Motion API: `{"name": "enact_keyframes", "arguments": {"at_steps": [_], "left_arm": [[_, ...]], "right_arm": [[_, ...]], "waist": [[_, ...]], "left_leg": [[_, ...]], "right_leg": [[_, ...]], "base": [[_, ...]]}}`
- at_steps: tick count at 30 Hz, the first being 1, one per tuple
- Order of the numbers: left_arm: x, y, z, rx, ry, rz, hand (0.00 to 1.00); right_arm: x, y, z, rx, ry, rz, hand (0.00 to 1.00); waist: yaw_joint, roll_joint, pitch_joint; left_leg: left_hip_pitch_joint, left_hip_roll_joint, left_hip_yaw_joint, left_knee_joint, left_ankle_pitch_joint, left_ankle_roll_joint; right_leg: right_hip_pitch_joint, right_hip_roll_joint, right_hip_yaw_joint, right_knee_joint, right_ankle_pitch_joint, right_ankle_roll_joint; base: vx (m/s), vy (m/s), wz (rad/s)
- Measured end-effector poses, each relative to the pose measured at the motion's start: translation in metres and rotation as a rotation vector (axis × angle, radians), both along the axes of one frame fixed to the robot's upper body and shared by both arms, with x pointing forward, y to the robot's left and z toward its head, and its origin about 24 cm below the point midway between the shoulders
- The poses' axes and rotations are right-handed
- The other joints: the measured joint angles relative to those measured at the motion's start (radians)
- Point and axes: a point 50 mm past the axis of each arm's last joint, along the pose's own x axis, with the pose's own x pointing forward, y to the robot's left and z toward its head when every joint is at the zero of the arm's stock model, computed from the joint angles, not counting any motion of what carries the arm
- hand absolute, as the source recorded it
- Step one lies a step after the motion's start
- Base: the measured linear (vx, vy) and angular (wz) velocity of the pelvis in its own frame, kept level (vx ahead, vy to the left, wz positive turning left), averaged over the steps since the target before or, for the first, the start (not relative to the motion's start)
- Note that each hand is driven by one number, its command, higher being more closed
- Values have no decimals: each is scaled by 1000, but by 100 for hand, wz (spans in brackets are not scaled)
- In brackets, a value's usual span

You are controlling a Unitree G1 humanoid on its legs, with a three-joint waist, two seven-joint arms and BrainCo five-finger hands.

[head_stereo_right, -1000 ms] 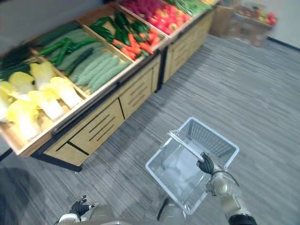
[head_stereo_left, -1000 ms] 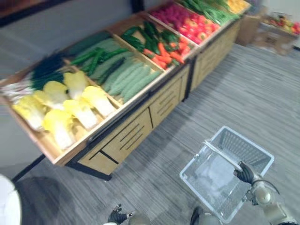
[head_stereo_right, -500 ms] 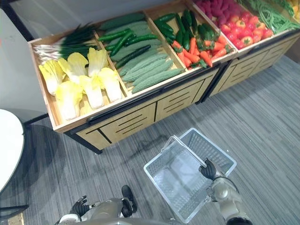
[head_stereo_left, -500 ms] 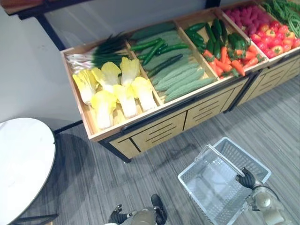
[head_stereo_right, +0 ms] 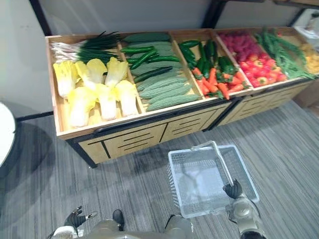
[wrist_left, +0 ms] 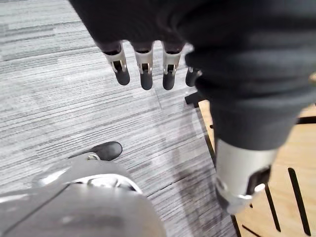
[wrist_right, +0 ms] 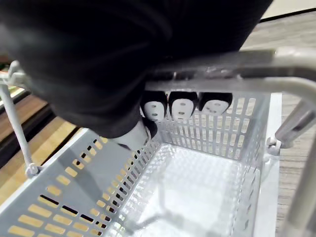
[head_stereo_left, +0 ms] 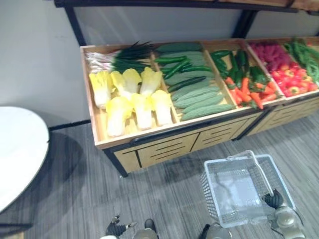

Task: Pick vegetable in the basket

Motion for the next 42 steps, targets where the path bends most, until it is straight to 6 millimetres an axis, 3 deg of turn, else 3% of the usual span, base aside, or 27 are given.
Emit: {"name": "enact_keyframes", "arguments": {"at_steps": [2, 3, 5, 8, 12, 16, 18, 20, 23, 26, 30, 31, 35, 42], "left_arm": [[2, 2, 1, 5, -5, 10, 0], [1, 5, 1, 11, -2, 16, 0], [0, 8, 1, 20, 13, 23, 0], [-3, -21, -9, -61, 27, 24, 0], [-4, -24, -10, -73, 27, 27, 0], [10, -22, -3, -61, -35, 22, 0], [34, -19, 13, -29, -163, 12, 0], [70, -16, 45, 44, -373, 0, 0], [97, -13, 81, 123, -575, -2, 0], [116, -6, 121, 244, -761, -3, 0], [130, 17, 176, 411, -992, 87, 0], [138, 22, 191, 458, -1052, 82, 0], [155, 31, 221, 545, -1143, 77, 0], [180, 47, 236, 620, -1134, 89, 0]], "right_arm": [[-5, -4, -4, 21, 22, -56, 100], [-12, -6, -7, 40, 29, -102, 100], [-25, -10, -12, 63, 53, -175, 100], [-24, -20, -7, 57, 36, -216, 100], [-31, -22, -10, 62, 49, -244, 100], [-43, -24, -12, 53, 73, -257, 100], [-49, -23, -15, 50, 92, -252, 100], [-51, -21, -16, 40, 100, -243, 100], [-48, -23, -14, 28, 80, -242, 100], [-46, -17, -15, 27, 50, -254, 100], [-35, -15, -11, 19, 15, -216, 100], [-31, -12, -10, 17, 12, -190, 100], [-19, -6, -8, 7, -3, -126, 100], [1, -1, -1, -19, -31, -57, 100]], "waist": [[1, -4, 4], [0, -8, 3], [-3, -28, 14], [-1, 76, 2], [-5, 84, 0], [-22, 76, -1], [-21, 87, -1], [-20, 106, 3], [-14, 127, 1], [-6, 129, 1], [-2, 122, 6], [-3, 106, 16], [-19, 79, 35], [-47, 74, 57]], "left_leg": [[-10, 15, -40, 6, 0, -34], [-11, 18, -66, 7, 8, -66], [-1, 19, -124, 4, 8, -123], [21, 142, -143, -70, 69, -181], [25, 174, -141, -91, 140, -184], [-71, 133, -142, 65, 164, -156], [-88, 114, -143, 58, 200, -145], [-91, 104, -151, -28, 251, -140], [-91, 108, -169, -104, 269, -137], [-91, 102, -161, -133, 265, -136], [-92, 94, -110, -134, 166, -121], [-95, 77, -93, -131, 162, -115], [-112, 36, -62, -131, 146, -104], [-130, 37, -27, -115, 146, -106]], "right_leg": [[2, 24, 57, -192, 29, 28], [5, 26, 81, -283, 76, 28], [14, 25, 94, -295, 174, 35], [19, 140, 11, -253, 112, -28], [43, 172, -38, -239, 64, -52], [81, 119, -97, -221, 33, -46], [94, 102, -127, -231, 33, -46], [84, 100, -165, -237, 35, -46], [50, 113, -173, -237, 43, -48], [24, 115, -141, -266, 79, -44], [-24, 119, -67, -307, 140, -26], [-31, 106, -46, -325, 160, -18], [-37, 83, 5, -406, 216, -9], [-68, 91, 46, -431, 249, -6]], "base": [[176, -319, 62], [165, -361, 62], [177, -441, 79], [227, -339, 34], [159, -211, 33], [68, -39, 56], [21, 19, 57], [-27, 6, 53], [-77, 2, 11], [-68, 44, -30], [-95, 116, -53], [-81, 123, -31], [-70, 131, -16], [37, 20, -19]]}}
